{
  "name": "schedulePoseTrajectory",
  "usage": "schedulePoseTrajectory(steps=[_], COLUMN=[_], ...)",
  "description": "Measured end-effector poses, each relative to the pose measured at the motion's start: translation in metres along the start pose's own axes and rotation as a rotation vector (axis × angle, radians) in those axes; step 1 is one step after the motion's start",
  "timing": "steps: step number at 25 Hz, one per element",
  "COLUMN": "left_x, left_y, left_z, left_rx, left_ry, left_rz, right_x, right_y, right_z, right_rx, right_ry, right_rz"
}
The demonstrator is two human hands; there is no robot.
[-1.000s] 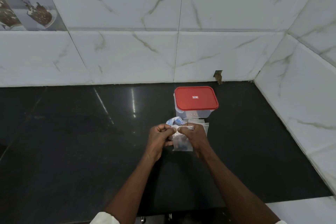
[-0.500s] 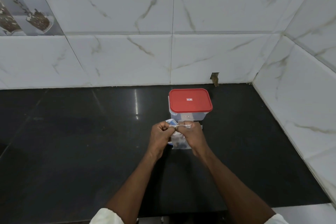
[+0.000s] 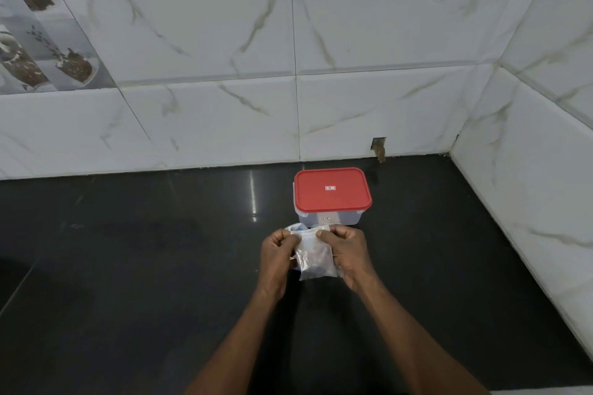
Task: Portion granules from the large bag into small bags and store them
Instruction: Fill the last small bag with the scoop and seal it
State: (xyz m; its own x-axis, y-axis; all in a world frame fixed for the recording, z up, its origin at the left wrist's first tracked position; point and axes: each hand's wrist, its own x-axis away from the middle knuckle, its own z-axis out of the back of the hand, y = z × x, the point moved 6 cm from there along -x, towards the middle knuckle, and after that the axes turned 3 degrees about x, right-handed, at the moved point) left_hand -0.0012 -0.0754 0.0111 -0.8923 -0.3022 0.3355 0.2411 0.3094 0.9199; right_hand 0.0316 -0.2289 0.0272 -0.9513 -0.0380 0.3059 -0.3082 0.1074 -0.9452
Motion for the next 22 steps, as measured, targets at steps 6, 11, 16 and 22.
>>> schedulePoseTrajectory(steps=[6,11,16,22], left_x=[-0.004,-0.009,-0.011,-0.012], left_y=[0.000,0.001,-0.004,-0.003], left_z=[-0.003,-0.009,-0.021,-0.024], left_rx=[-0.001,0.026,0.018,-0.036], left_ry=[0.011,-0.036,-0.090,-0.137], left_rz=[0.002,0.012,0.111,0.124], right_x=[-0.004,-0.003,0.001,0.002], right_y=[-0.002,-0.006,0.001,0.002], right_z=[0.010,0.010,0.009,0.010], right_rx=[-0.014,-0.002,-0.037,0.003], right_ry=[0.029,0.054,0.059,0.023], right_rz=[-0.043,-0.041,-0.058,-0.076])
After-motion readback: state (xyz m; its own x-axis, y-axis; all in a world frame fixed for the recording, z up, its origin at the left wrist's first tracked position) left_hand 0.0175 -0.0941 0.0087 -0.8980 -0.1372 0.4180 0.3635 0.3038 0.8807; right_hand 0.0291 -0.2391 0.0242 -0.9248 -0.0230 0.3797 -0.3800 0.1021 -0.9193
